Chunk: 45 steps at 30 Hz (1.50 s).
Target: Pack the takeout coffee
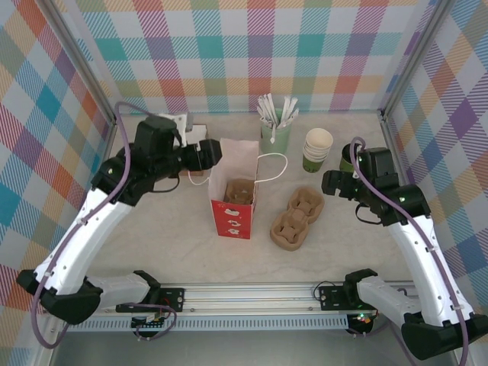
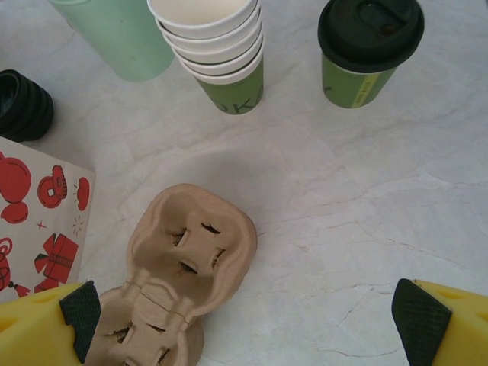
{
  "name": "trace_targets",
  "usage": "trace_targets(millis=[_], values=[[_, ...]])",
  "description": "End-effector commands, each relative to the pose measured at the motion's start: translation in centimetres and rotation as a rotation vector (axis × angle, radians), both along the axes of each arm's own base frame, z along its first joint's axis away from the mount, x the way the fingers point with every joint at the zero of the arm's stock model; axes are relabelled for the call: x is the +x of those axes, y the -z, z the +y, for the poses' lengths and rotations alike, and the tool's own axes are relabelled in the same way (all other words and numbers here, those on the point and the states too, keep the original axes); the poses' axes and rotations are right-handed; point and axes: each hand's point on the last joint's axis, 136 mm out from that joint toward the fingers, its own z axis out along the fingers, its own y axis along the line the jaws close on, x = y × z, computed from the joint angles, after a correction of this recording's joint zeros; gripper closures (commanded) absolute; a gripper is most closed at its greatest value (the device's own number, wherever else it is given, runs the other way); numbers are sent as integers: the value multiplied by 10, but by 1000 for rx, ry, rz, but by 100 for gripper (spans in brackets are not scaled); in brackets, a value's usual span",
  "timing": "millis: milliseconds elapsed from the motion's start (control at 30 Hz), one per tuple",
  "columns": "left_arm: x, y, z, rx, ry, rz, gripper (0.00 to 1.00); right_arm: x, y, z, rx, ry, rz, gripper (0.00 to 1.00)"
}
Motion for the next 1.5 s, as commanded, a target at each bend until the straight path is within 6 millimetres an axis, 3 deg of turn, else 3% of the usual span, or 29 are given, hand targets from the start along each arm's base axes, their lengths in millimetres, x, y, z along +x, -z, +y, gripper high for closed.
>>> trace_targets(millis=[0,300,600,800,967,1100,1467], values=[[9,27,7,218,43,92,18,6,-2,6,43,-8,-24,0],[63,55,-1,420,136,182,22,-6,5,1,16,-11,8,0],[89,92,-1,476,173,283,34,-12,8,-1,14,-7,18,0],[100,101,-8,461,168,291,49,-11,10,0,24,-6,26,0],[111,101,1,442,44,295,77,-11,15,1,25,-10,38,0],[108,91,11,385,-83,304,96,-10,18,-1,11,-6,44,0],[69,88,21,138,-256,400,100,20,24,-13,14,31,78,0]])
